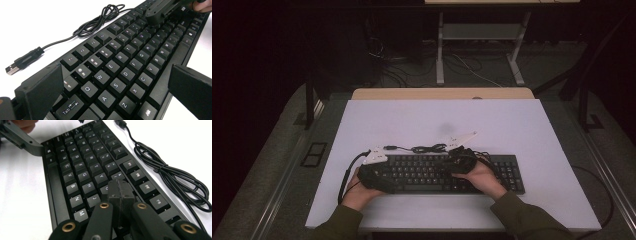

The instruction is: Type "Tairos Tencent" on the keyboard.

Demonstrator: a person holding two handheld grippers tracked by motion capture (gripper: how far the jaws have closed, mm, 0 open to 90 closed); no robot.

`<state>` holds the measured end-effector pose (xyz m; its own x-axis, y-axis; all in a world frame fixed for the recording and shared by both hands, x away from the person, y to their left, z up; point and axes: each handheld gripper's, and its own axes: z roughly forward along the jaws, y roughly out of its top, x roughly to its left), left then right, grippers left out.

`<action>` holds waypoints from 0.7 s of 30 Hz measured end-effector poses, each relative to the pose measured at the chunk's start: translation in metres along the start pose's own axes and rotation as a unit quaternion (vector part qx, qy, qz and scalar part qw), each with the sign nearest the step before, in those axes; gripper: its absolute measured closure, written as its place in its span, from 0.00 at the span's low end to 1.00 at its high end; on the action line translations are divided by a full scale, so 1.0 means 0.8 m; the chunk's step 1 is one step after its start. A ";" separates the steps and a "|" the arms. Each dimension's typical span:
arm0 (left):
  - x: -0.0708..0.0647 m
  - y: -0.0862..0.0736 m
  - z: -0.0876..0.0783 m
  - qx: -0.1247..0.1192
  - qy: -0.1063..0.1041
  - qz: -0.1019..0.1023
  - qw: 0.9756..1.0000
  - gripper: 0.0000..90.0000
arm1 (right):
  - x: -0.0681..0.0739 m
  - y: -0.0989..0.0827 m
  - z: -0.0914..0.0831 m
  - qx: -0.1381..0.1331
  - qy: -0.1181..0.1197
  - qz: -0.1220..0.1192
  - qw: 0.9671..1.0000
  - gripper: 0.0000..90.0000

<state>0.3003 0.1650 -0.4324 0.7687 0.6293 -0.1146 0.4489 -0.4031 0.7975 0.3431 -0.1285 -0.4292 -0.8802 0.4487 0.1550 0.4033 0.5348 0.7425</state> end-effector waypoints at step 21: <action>0.000 0.000 0.000 0.003 -0.001 0.003 1.000 0.00 | 0.002 -0.001 0.007 0.018 0.006 -0.006 1.000 0.99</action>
<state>0.3005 0.1651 -0.4326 0.7719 0.6261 -0.1109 0.4470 -0.4104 0.7948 0.3430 -0.1239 -0.4334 -0.8876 0.4342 0.1539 0.4014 0.5651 0.7208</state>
